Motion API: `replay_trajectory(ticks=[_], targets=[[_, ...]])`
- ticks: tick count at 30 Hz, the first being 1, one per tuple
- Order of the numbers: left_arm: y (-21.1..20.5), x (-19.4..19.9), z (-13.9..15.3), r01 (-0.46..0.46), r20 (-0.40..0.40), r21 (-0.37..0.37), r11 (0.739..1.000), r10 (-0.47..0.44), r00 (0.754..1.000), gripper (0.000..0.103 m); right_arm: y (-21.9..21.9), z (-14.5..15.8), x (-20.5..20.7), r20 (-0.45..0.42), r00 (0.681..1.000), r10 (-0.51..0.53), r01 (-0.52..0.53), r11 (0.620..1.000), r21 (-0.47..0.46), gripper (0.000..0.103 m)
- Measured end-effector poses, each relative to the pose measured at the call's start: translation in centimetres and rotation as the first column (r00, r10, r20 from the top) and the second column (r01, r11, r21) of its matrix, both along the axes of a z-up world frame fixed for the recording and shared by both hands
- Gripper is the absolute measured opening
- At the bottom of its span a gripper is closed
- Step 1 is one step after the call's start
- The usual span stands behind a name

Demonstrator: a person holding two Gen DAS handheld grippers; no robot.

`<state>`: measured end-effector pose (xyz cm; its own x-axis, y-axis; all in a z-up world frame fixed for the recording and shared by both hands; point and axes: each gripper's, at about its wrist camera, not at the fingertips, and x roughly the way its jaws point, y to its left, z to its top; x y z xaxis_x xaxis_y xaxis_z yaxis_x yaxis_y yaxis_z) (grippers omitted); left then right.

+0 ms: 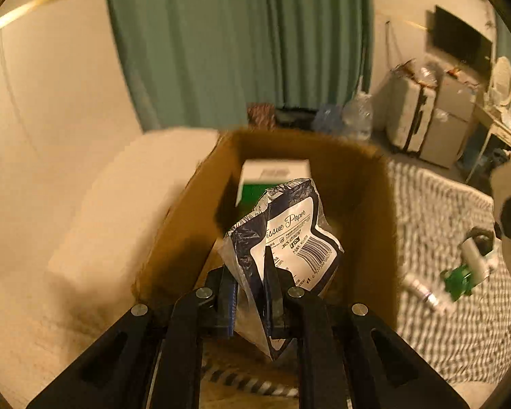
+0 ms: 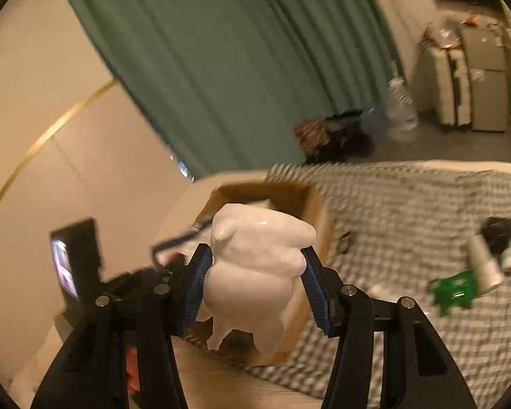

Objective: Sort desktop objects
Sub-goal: 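Drop the tissue packet and plush toy into the cardboard box with both tools, then move both tools back toward the white tube and green packet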

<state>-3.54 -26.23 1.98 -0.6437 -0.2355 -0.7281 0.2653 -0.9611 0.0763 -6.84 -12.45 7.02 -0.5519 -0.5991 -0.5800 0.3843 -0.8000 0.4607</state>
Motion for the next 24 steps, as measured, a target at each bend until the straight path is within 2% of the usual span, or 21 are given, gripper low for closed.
replay_trajectory(ticks=[2,3,4,5,6,7,9,13,15,18,22,24], targets=[[-1.0,0.2,-0.9,-0.025,0.007,0.049,0.999,0.024,1.0,0.012,-1.9,-1.3,-0.7,0.049,0.998,0.026,-0.026,1.0,0.002,0.053],[-1.3,0.2,-1.0,-0.035,0.005,0.061,0.998,0.035,0.999,0.02,-2.8,-2.1,-1.4,0.09,0.996,0.029,-0.029,1.0,0.006,0.054],[-1.5,0.1,-1.0,-0.049,0.005,0.072,0.996,0.049,0.999,0.042,-3.0,-2.4,-2.1,0.114,0.993,0.027,-0.028,1.0,0.006,0.056],[-1.8,0.1,-1.0,-0.067,0.005,0.089,0.994,0.066,0.998,0.061,-3.4,-2.7,-2.8,0.142,0.989,0.043,-0.042,0.999,-0.012,0.075],[-2.0,0.3,-1.0,-0.089,0.006,0.102,0.991,0.089,0.996,0.097,-3.4,-2.7,-3.5,0.162,0.986,0.043,-0.034,0.998,-0.053,0.096],[-2.3,0.7,-1.0,-0.126,0.001,0.106,0.986,0.127,0.992,0.103,-3.1,-2.5,-3.9,0.17,0.985,0.022,-0.011,0.998,-0.064,0.1],[-3.0,2.2,-0.8,-0.193,-0.053,0.149,0.97,0.203,0.978,0.103,-2.5,-1.1,-4.2,0.14,0.99,-0.011,0.019,0.998,-0.055,0.1],[-2.5,2.6,-1.1,-0.195,-0.02,0.216,0.957,0.205,0.979,0.103,0.6,2.1,-2.3,0.039,0.997,-0.061,0.061,0.998,-0.007,0.1],[-0.8,2.7,-0.7,-0.154,-0.027,0.219,0.964,0.164,0.986,0.103,3.4,2.8,-1.8,0.013,0.996,-0.091,0.09,0.995,0.029,0.1],[2.8,3.0,0.4,-0.071,-0.067,0.216,0.974,0.087,0.994,0.103,8.6,2.7,-0.1,-0.026,0.986,-0.167,0.169,0.975,0.145,0.1],[9.0,2.9,1.8,0.055,-0.095,0.231,0.972,-0.033,0.995,0.103,15.5,2.4,3.1,-0.072,0.966,-0.25,0.26,0.923,0.284,0.1],[12.8,3.1,2.0,0.128,-0.11,0.205,0.97,-0.107,0.988,0.103,18.2,2.2,4.9,-0.091,0.959,-0.268,0.283,0.9,0.333,0.1]])
